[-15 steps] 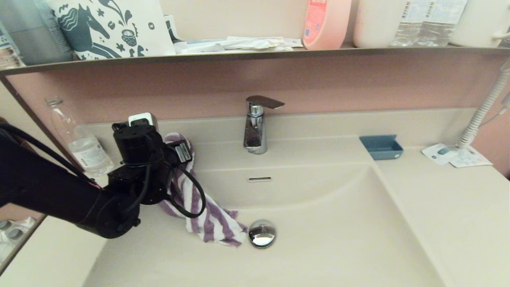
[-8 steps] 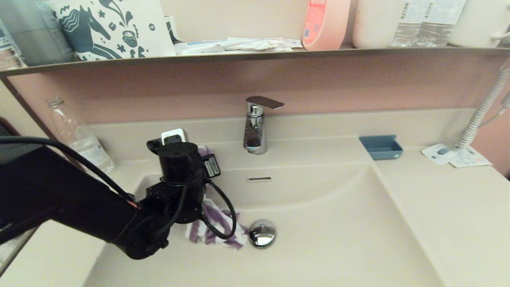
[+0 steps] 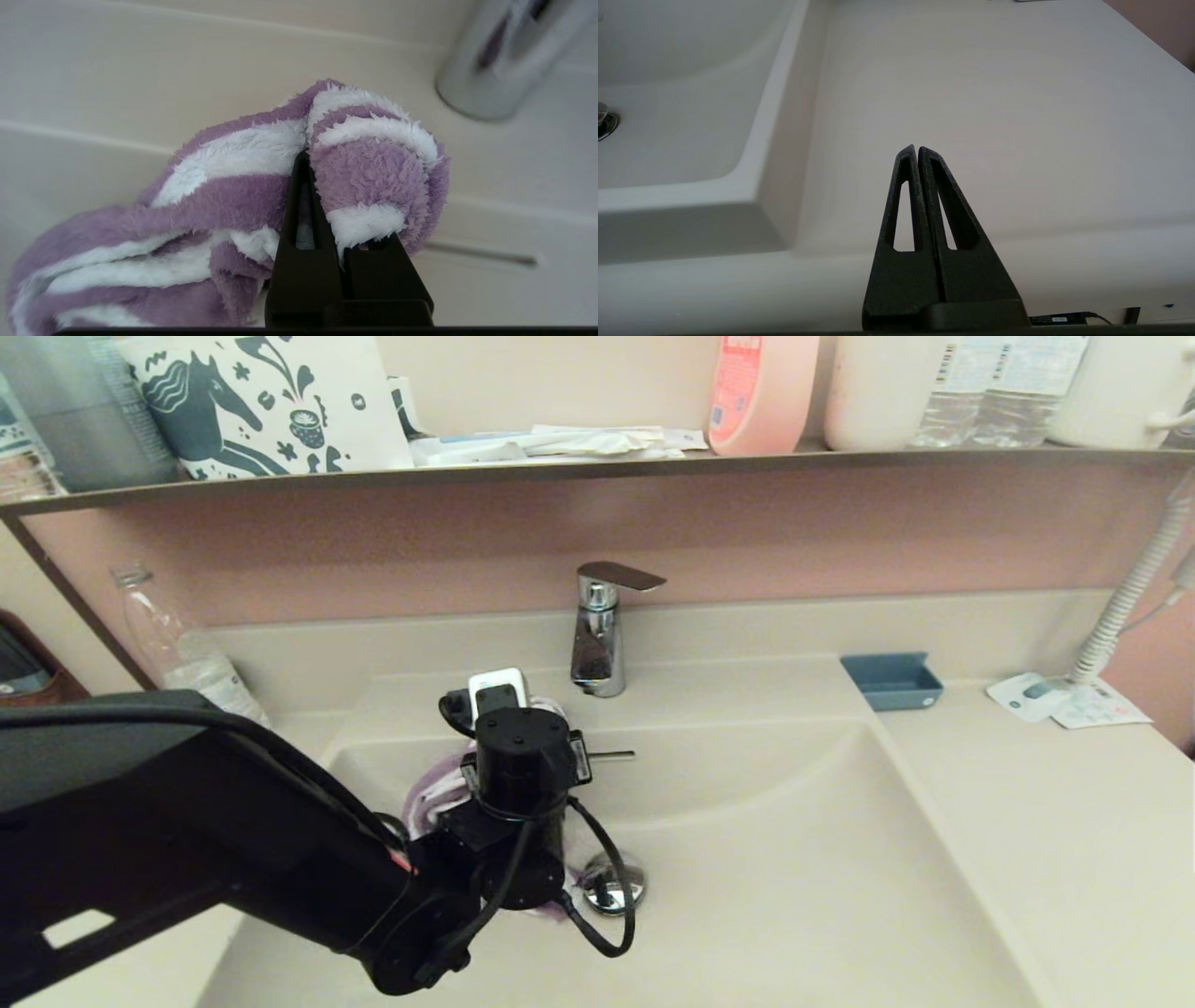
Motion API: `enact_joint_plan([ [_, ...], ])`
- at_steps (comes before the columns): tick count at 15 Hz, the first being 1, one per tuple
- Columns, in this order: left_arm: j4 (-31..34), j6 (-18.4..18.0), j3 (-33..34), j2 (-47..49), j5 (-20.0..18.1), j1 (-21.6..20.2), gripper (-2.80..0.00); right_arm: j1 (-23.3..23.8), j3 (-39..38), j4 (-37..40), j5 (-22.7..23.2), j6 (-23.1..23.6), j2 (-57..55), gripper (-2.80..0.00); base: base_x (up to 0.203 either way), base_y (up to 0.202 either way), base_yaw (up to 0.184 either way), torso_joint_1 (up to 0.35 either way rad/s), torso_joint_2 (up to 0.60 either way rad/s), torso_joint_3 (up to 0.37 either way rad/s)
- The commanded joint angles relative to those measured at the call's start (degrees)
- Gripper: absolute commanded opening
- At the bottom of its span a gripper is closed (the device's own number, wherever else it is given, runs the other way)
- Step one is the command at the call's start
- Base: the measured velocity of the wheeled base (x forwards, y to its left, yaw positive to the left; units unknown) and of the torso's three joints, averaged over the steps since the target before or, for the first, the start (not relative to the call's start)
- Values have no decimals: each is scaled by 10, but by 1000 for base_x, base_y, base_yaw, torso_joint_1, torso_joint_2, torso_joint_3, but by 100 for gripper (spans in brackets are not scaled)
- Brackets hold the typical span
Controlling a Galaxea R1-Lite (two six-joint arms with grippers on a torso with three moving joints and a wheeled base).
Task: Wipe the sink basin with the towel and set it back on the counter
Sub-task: Wipe the sink
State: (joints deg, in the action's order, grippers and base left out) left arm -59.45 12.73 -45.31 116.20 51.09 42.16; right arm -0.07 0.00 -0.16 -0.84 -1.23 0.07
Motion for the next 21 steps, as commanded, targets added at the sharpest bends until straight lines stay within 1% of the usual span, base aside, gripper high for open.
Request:
enact_joint_plan([
  [1, -4, -8, 3, -7, 16, 6, -280, 0, 0, 0, 0, 0, -1, -280, 0, 0, 0, 0, 0, 0],
  [2, -4, -14, 14, -15, 27, 6, -280, 0, 0, 0, 0, 0, -1, -280, 0, 0, 0, 0, 0, 0],
  [4, -5, -16, 40, -34, 37, 7, -280, 0, 0, 0, 0, 0, -1, -280, 0, 0, 0, 0, 0, 0],
  [6, -3, -20, 45, -62, 45, 7, -280, 0, 0, 0, 0, 0, -1, -280, 0, 0, 0, 0, 0, 0],
  [8, -5, -47, 43, -83, 59, 12, -280, 0, 0, 0, 0, 0, -1, -280, 0, 0, 0, 0, 0, 0],
  [10, -5, -67, 42, -111, 62, 27, -280, 0, 0, 0, 0, 0, -1, -280, 0, 0, 0, 0, 0, 0],
  [11, -4, -75, 42, -123, 67, 38, -280, 0, 0, 0, 0, 0, -1, -280, 0, 0, 0, 0, 0, 0],
  [13, -4, -75, 55, -133, 83, 59, -280, 0, 0, 0, 0, 0, -1, -280, 0, 0, 0, 0, 0, 0],
  [14, -5, -74, 70, -135, 83, 69, -280, 0, 0, 0, 0, 0, -1, -280, 0, 0, 0, 0, 0, 0],
  [16, -4, -75, 71, -139, 82, 82, -280, 0, 0, 0, 0, 0, -1, -280, 0, 0, 0, 0, 0, 0],
  [17, -3, -75, 71, -143, 81, 96, -280, 0, 0, 0, 0, 0, -1, -280, 0, 0, 0, 0, 0, 0],
  [18, -2, -75, 74, -148, 75, 120, -280, 0, 0, 0, 0, 0, -1, -280, 0, 0, 0, 0, 0, 0],
  [21, 10, -76, 75, -149, 51, 178, -280, 0, 0, 0, 0, 0, -1, -280, 0, 0, 0, 0, 0, 0],
])
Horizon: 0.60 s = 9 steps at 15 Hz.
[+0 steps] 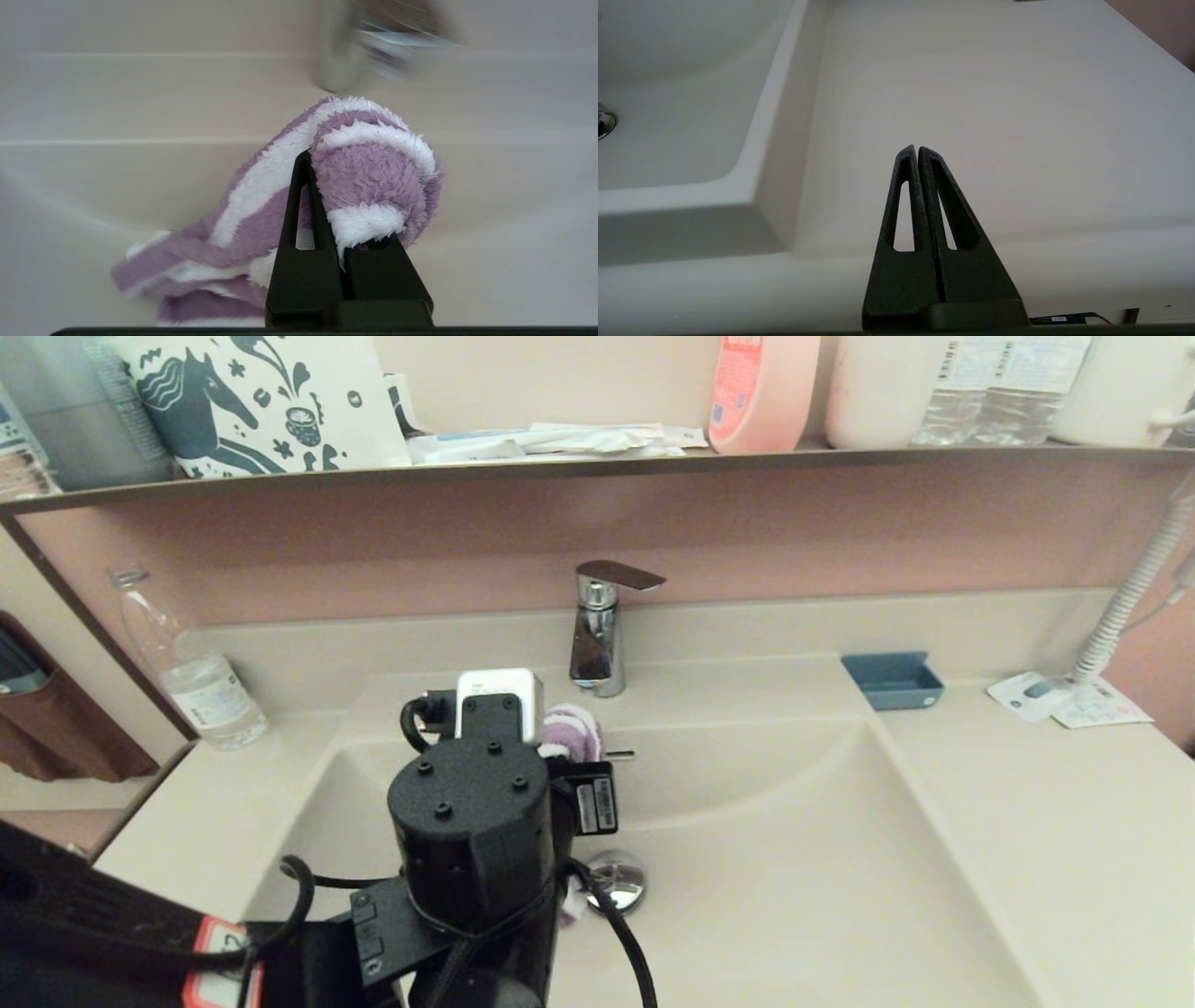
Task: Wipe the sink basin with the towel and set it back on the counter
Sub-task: Wipe the sink
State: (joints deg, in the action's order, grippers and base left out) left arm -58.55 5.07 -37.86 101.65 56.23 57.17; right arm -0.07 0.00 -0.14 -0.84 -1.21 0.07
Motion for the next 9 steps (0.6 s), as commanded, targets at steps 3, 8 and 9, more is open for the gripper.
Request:
enact_joint_plan([
  [3, 21, 0, -32, 40, -9, 54, -280, 0, 0, 0, 0, 0, -1, -280, 0, 0, 0, 0, 0, 0],
  [8, 113, -2, -214, 109, -22, 56, -280, 0, 0, 0, 0, 0, -1, -280, 0, 0, 0, 0, 0, 0],
  [9, 132, -4, -248, 130, -15, 53, -280, 0, 0, 0, 0, 0, -1, -280, 0, 0, 0, 0, 0, 0],
])
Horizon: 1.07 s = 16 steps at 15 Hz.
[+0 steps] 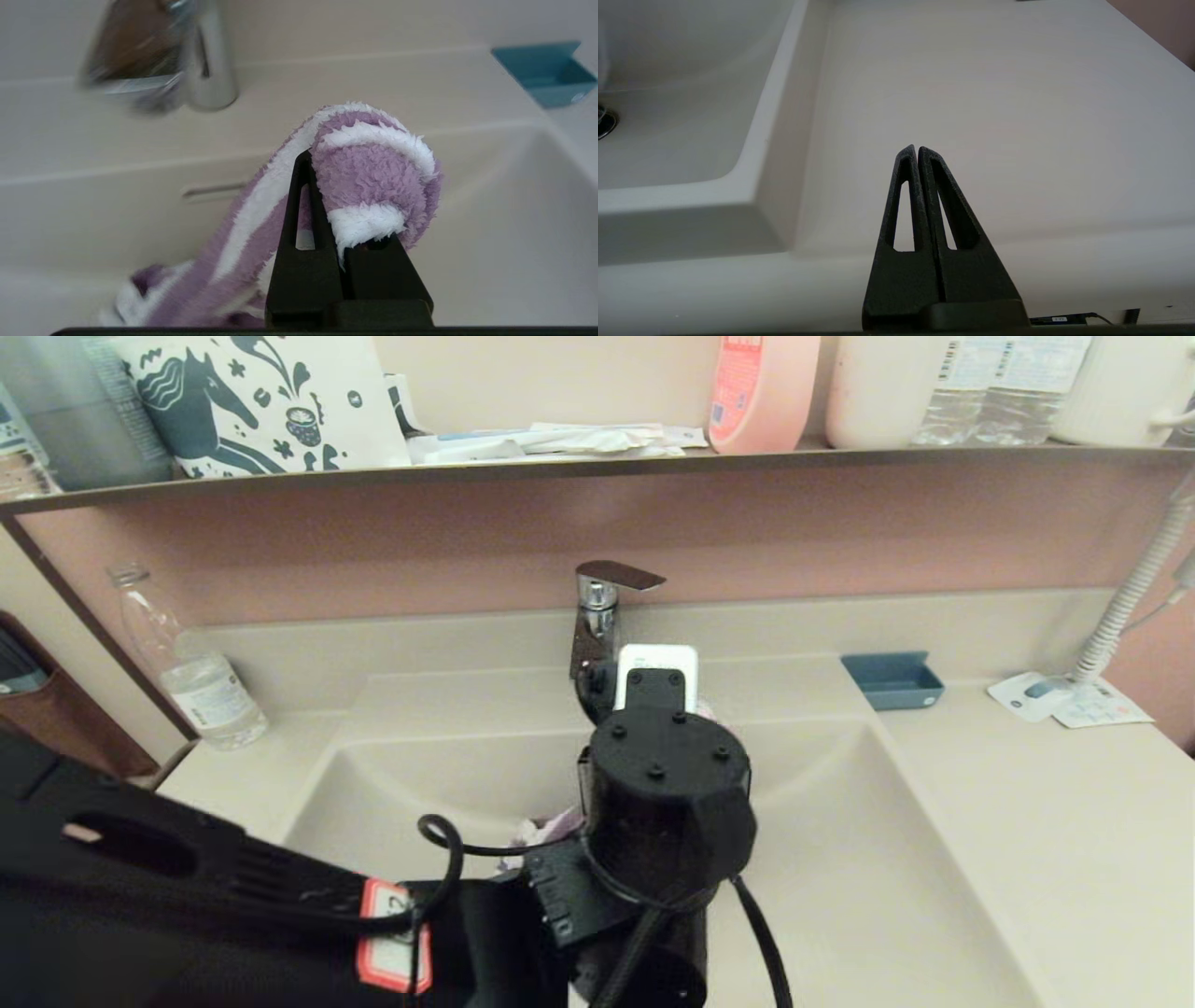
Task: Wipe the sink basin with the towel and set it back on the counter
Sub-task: Wipe the sink
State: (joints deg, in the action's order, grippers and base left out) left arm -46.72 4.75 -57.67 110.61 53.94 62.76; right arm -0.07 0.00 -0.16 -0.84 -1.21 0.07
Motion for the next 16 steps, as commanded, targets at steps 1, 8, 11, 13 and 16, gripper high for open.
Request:
enact_joint_plan([
  [1, 30, -6, -84, 64, 25, -4, -280, 0, 0, 0, 0, 0, -1, -280, 0, 0, 0, 0, 0, 0],
  [8, 45, -101, -268, 187, 66, -24, -280, 0, 0, 0, 0, 0, -1, -280, 0, 0, 0, 0, 0, 0],
  [11, 44, -157, -280, 206, 39, -57, -280, 0, 0, 0, 0, 0, -1, -280, 0, 0, 0, 0, 0, 0],
  [13, 45, -183, -290, 217, 21, -70, -280, 0, 0, 0, 0, 0, -1, -280, 0, 0, 0, 0, 0, 0],
  [16, 44, -225, -344, 239, 0, -90, -280, 0, 0, 0, 0, 0, -1, -280, 0, 0, 0, 0, 0, 0],
])
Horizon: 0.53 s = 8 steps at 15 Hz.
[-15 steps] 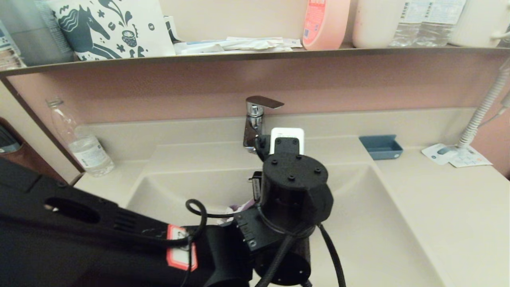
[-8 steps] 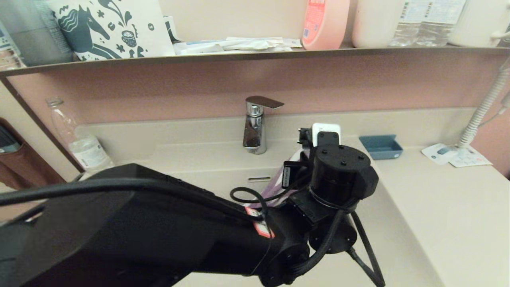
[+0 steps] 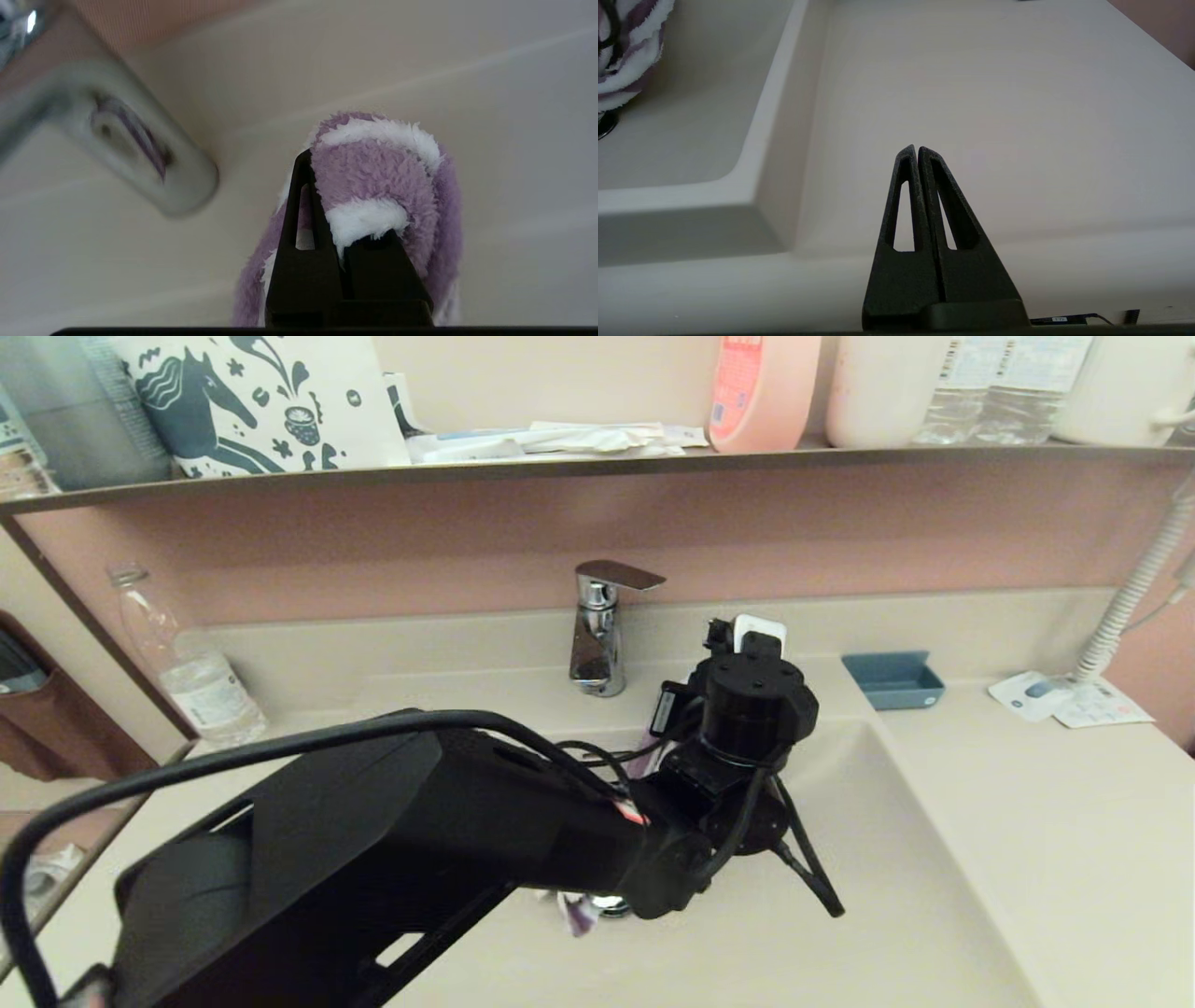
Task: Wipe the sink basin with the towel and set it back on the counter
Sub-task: Wipe the sink
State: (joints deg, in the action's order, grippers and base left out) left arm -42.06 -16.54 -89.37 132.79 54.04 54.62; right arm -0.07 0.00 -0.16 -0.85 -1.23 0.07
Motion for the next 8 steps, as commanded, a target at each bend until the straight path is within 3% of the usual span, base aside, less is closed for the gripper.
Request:
enact_joint_plan([
  [1, -3, -32, -49, 27, -4, -11, -280, 0, 0, 0, 1, 0, -1, -280, 0, 0, 0, 0, 0, 0],
  [3, -3, -68, -76, 42, -7, -12, -280, 0, 0, 0, 0, 0, -1, -280, 0, 0, 0, 0, 0, 0],
  [8, -1, -108, -160, 78, -9, -16, -280, 0, 0, 0, 0, 0, -1, -280, 0, 0, 0, 0, 0, 0],
])
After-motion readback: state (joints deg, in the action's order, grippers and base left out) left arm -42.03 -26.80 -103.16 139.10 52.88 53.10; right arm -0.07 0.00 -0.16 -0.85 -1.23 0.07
